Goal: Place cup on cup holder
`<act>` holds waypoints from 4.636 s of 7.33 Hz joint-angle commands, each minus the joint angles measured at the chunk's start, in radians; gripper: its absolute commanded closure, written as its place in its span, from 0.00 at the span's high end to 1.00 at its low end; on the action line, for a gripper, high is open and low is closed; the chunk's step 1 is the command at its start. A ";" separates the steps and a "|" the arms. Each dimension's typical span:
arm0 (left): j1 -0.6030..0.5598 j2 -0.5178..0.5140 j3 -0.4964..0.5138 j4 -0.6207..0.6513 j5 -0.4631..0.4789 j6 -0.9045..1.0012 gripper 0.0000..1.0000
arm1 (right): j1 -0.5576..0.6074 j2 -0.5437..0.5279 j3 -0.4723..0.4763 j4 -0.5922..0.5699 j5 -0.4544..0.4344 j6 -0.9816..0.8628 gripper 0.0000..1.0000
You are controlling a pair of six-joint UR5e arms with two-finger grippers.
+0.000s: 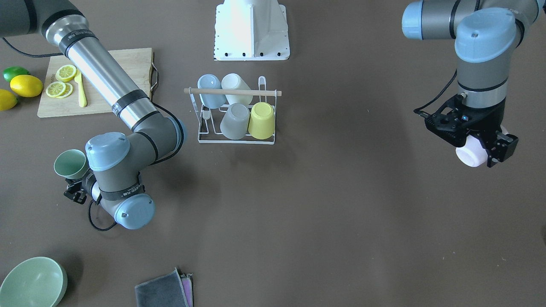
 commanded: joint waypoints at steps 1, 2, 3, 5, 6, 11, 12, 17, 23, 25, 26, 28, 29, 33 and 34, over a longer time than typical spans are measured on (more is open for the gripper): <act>0.000 0.000 -0.003 -0.047 -0.002 -0.001 0.27 | -0.001 -0.002 0.002 -0.001 -0.015 -0.019 0.85; -0.001 0.000 -0.008 -0.080 -0.001 -0.005 0.27 | -0.001 -0.004 0.002 -0.001 -0.020 -0.019 0.66; -0.001 0.009 -0.010 -0.132 -0.002 -0.016 0.27 | -0.002 -0.004 0.008 -0.001 -0.022 -0.019 0.45; -0.001 0.028 -0.014 -0.237 -0.002 -0.045 0.27 | -0.004 -0.015 0.029 -0.001 -0.037 -0.019 0.30; 0.000 0.035 -0.017 -0.286 -0.004 -0.079 0.27 | -0.002 -0.041 0.094 -0.027 -0.037 -0.020 0.27; 0.084 0.161 -0.017 -0.821 -0.067 -0.305 0.27 | 0.057 -0.147 0.489 -0.108 0.006 -0.013 0.18; 0.097 0.173 -0.016 -0.908 -0.067 -0.348 0.27 | 0.083 -0.154 0.580 -0.128 0.009 -0.014 0.18; 0.166 0.196 -0.011 -1.307 -0.065 -0.454 0.27 | 0.224 -0.232 0.764 0.236 0.438 0.032 0.18; 0.510 0.209 0.038 -1.959 0.022 -0.576 0.27 | 0.274 -0.435 0.782 1.292 0.709 0.628 0.19; 0.595 0.131 0.142 -2.029 0.070 -0.574 0.27 | 0.263 -0.434 0.769 1.518 0.686 0.777 0.19; 0.606 0.077 0.211 -2.050 0.097 -0.571 0.27 | 0.254 -0.434 0.747 1.620 0.660 0.831 0.18; 0.627 0.002 0.285 -2.061 0.101 -0.568 0.27 | 0.176 -0.437 0.671 1.872 0.518 1.027 0.18; 0.634 -0.012 0.294 -2.060 0.101 -0.561 0.27 | 0.128 -0.432 0.625 1.994 0.421 1.088 0.18; 0.700 -0.049 0.335 -2.058 0.105 -0.401 0.27 | 0.001 -0.444 0.603 2.301 0.201 1.195 0.18; 0.700 -0.069 0.366 -2.058 0.108 -0.399 0.27 | -0.024 -0.456 0.606 2.334 0.189 1.186 0.18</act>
